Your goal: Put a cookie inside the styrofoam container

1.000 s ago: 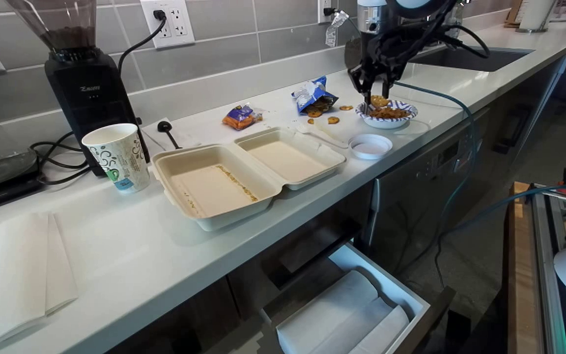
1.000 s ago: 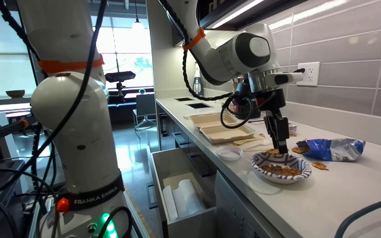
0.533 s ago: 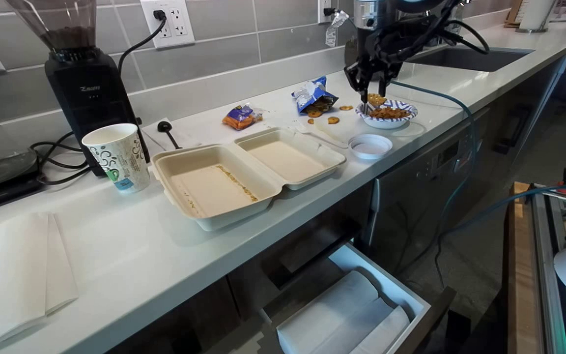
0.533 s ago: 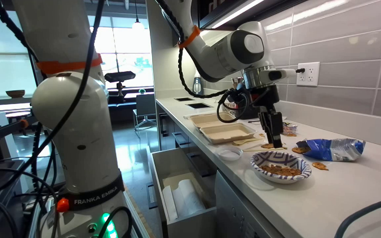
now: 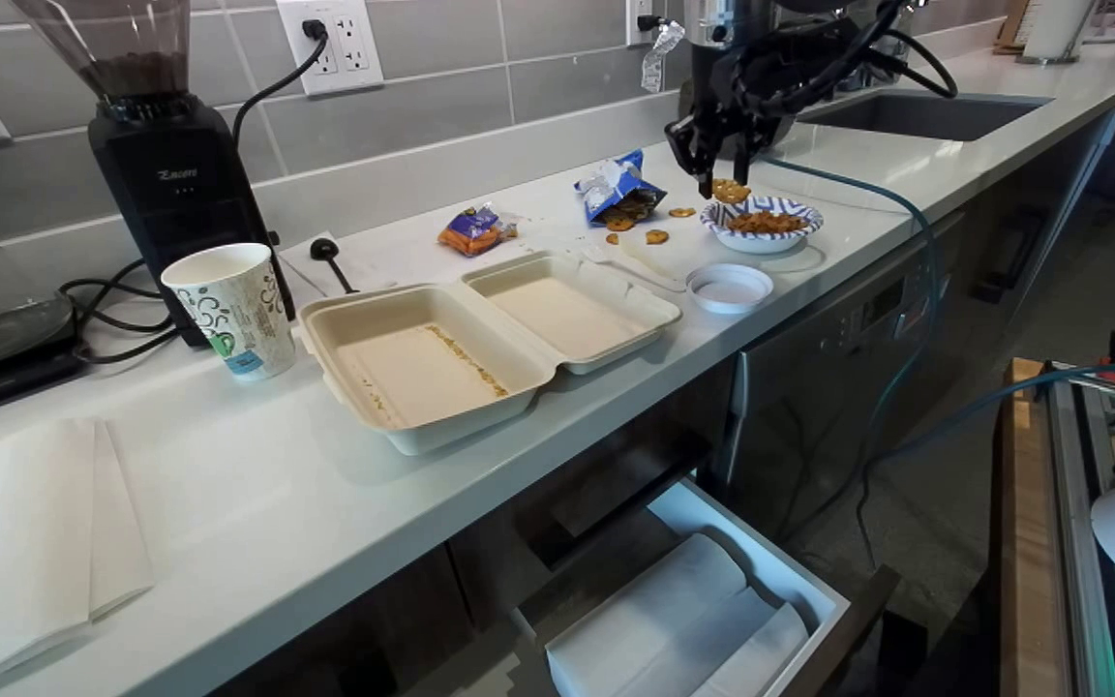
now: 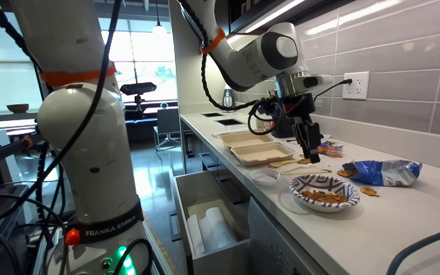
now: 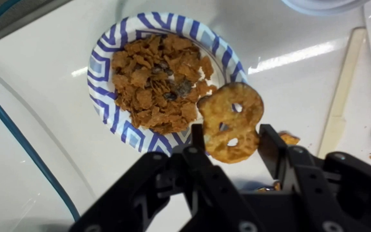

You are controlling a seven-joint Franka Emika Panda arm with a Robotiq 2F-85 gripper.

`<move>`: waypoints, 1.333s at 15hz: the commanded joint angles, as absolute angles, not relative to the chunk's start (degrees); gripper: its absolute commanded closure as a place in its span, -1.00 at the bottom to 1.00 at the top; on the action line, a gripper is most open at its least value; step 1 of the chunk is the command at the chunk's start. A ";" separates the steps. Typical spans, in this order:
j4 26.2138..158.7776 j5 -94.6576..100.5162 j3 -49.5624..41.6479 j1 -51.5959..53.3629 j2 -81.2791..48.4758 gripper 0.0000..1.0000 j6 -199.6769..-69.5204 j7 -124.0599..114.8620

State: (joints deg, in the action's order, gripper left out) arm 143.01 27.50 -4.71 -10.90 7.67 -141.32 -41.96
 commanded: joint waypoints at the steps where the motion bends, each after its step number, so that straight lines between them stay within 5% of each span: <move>1: 144.13 25.73 -3.57 -9.93 9.61 0.10 -139.50 -41.01; 14: 144.44 23.72 0.64 -6.18 10.47 0.13 -139.21 -38.16; 15: 144.59 23.62 0.96 -5.83 10.60 0.33 -139.30 -37.77; 20: 145.26 23.25 3.06 -3.92 11.04 0.16 -139.39 -36.81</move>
